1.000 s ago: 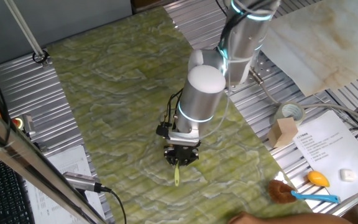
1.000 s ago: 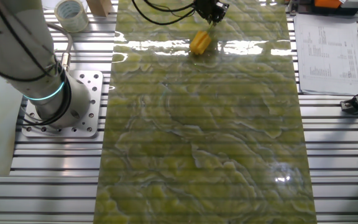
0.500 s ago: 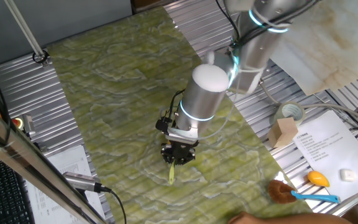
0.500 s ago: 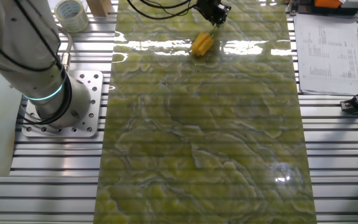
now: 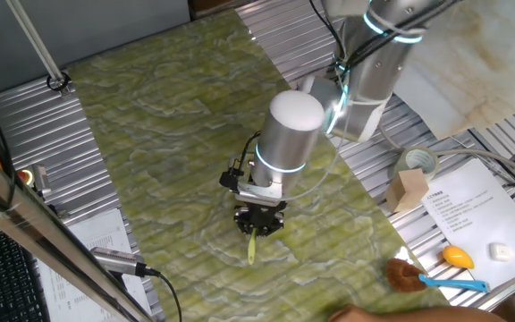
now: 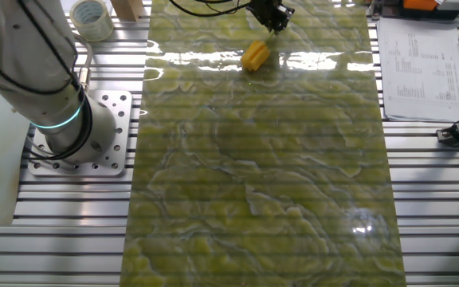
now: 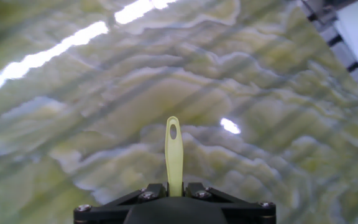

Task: Scrub the table with a brush

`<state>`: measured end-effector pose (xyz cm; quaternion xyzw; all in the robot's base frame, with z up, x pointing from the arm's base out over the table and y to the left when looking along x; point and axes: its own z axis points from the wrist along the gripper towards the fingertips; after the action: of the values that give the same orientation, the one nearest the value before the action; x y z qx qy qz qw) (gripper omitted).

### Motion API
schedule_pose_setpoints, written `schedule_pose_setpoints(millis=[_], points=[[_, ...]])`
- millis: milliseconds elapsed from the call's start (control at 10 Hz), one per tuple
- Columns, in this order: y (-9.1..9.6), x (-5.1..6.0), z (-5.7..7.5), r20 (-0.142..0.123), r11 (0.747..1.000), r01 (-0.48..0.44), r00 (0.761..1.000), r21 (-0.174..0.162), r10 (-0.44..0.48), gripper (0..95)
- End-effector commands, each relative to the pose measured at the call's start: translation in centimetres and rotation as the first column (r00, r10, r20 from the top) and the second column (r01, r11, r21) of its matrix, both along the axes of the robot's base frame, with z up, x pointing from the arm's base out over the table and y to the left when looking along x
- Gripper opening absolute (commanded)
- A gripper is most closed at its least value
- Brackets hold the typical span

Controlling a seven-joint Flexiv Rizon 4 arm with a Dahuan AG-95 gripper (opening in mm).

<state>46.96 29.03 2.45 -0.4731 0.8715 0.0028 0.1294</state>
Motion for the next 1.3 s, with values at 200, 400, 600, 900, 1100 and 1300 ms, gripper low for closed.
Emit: schedule_pose_setpoints(millis=[200, 400, 600, 900, 1100, 1300], points=[[-0.03, 0.35, -0.26, 0.01, 1.0, 0.02, 1.0, -0.007, -0.02, 0.0], [-0.03, 0.35, -0.26, 0.008, 1.0, 0.025, 1.0, -0.004, -0.025, 0.0], [-0.03, 0.35, -0.26, 0.005, 0.999, 0.035, 0.999, -0.001, -0.035, 0.0], [-0.03, 0.35, -0.26, 0.001, 0.999, 0.046, 0.999, 0.005, -0.046, 0.0], [-0.03, 0.35, -0.26, -0.002, 0.998, 0.055, 0.998, 0.009, -0.055, 0.0], [-0.03, 0.35, -0.26, -0.005, 0.998, 0.065, 0.998, 0.011, -0.065, 0.0]])
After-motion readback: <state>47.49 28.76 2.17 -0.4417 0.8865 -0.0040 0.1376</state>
